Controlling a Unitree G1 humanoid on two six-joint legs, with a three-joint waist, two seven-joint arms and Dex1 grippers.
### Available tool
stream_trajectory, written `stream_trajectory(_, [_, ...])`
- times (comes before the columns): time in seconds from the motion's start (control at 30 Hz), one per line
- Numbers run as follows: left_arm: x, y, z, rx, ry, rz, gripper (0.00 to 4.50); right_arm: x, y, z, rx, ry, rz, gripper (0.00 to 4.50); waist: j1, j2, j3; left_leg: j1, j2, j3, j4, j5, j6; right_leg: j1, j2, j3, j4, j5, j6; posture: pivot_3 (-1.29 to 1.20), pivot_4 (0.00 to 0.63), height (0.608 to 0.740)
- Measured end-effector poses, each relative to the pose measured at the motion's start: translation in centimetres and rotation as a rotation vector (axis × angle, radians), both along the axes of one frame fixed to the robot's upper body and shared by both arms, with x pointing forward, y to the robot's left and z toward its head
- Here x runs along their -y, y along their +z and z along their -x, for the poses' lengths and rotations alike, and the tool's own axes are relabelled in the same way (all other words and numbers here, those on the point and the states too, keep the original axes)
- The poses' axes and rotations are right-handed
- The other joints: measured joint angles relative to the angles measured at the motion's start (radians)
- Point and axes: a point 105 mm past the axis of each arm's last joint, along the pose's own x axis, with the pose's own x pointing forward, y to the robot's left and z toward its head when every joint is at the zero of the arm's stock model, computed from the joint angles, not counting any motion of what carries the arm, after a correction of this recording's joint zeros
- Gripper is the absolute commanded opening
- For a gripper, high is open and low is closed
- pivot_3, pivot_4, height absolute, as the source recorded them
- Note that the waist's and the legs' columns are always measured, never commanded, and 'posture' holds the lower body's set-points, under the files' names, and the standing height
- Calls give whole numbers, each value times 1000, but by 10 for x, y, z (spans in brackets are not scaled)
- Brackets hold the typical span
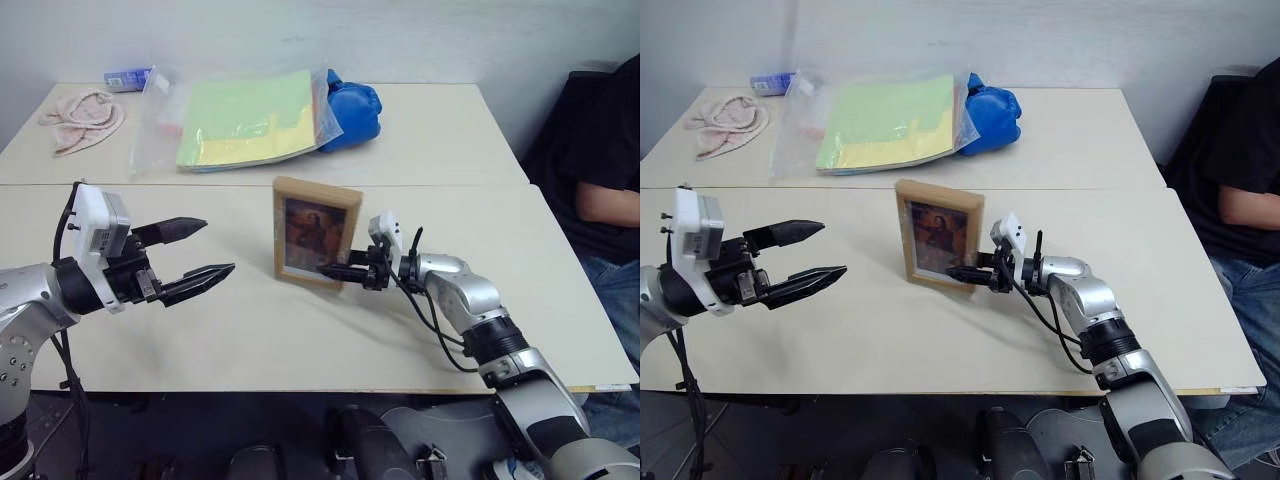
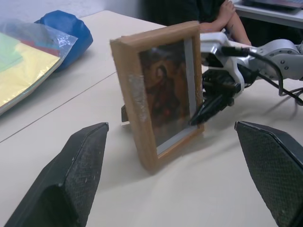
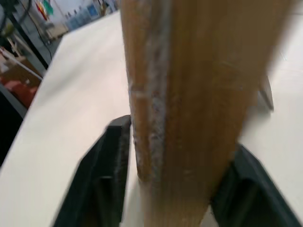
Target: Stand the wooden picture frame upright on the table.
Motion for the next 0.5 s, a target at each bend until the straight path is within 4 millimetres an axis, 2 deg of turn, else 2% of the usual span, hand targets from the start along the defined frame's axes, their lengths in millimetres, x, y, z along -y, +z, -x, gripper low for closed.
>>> stream_trajectory(0.1, [1,-1,-2,-19,-13,0,4500,12,2,2,-39,-6,35,4364,1,0,0,0,0,0,1,0,1,0,0,0,0,0,0,0,150,740])
stream_trajectory(0.13, [1,-1,-3,-29,-18,6,4500,19,9,2,-28,-14,45,4465,2,0,0,0,0,0,1,0,1,0,0,0,0,0,0,0,150,740])
stream_trajectory(0.23, [2,-2,-3,-44,-33,13,4500,55,37,2,27,-52,107,4465,4,0,0,-1,0,-1,0,0,1,0,0,-1,-1,0,0,0,150,740])
stream_trajectory(0.4, [2,-1,-7,-50,-53,12,4500,107,84,24,60,-33,169,4465,5,1,1,0,0,0,0,-1,1,0,0,-1,-2,0,1,0,150,740])
stream_trajectory(0.5, [2,0,-8,-47,-65,9,4500,124,109,38,87,-12,175,4465,1,1,1,0,0,0,0,-1,1,1,0,0,-2,0,1,0,150,740])
